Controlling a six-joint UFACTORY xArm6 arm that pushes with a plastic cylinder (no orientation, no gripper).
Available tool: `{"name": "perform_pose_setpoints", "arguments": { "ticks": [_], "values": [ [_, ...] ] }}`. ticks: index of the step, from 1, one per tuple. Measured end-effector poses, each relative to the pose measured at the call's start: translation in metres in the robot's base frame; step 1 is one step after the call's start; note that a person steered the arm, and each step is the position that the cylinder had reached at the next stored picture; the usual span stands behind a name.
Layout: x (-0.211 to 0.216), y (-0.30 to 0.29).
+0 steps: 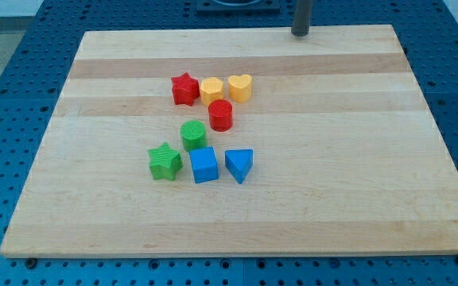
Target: Point your arm at the yellow heart
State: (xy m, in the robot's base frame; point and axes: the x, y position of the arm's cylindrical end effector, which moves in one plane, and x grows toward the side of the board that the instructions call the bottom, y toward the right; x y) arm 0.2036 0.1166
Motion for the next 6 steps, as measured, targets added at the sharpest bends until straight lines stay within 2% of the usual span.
{"name": "perform_pose_setpoints", "arguments": {
  "ticks": [2, 3, 4, 6],
  "values": [
    [0.003, 0.0],
    [0.027, 0.008],
    [0.079, 0.006],
    [0.014, -0.074]
  ]
}}
